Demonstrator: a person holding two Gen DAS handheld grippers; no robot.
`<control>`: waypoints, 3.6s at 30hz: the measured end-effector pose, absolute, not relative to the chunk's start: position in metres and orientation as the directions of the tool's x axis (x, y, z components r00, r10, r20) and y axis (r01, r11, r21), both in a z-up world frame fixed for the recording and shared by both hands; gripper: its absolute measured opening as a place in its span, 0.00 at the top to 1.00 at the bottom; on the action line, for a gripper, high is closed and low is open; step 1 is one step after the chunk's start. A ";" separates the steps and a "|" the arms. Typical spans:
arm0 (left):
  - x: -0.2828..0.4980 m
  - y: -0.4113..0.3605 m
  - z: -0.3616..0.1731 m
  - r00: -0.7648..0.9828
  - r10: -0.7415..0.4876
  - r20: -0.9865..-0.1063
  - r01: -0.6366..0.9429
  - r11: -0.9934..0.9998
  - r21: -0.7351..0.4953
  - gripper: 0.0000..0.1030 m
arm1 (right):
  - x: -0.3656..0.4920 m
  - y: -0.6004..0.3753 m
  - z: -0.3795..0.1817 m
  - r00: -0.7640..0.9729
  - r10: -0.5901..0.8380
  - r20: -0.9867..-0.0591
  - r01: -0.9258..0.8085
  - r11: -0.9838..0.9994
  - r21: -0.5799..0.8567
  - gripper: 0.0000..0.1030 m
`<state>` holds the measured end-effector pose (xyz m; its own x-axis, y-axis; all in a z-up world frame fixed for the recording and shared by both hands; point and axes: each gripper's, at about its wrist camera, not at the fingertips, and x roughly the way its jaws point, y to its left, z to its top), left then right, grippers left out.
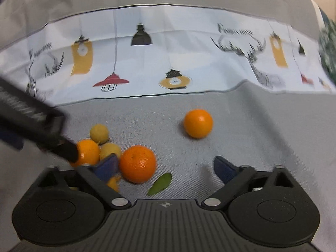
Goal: Organize fruits
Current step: 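Grasp a tangerine with the left tool while the right tool grasps another tangerine, then carry both held tangerines over the pink plate with both tools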
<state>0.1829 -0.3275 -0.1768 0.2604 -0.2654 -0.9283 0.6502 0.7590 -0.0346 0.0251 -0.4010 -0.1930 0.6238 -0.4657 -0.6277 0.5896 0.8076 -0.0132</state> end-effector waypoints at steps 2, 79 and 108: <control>0.183 -0.334 -0.185 0.259 -0.271 -0.927 0.658 0.752 -0.036 0.00 | 0.027 -0.403 -0.197 0.596 -0.476 -0.646 0.591 0.805 -0.049 0.25; -0.086 0.101 -0.001 0.583 -0.309 -0.751 0.291 0.943 -0.163 0.63 | -0.178 -0.080 0.010 0.860 -0.110 -0.498 0.135 0.991 0.015 0.67; -0.063 0.096 -0.021 0.533 -0.302 -0.790 0.276 0.945 -0.176 0.63 | -0.160 -0.089 -0.010 0.823 -0.105 -0.558 0.154 0.987 0.041 0.67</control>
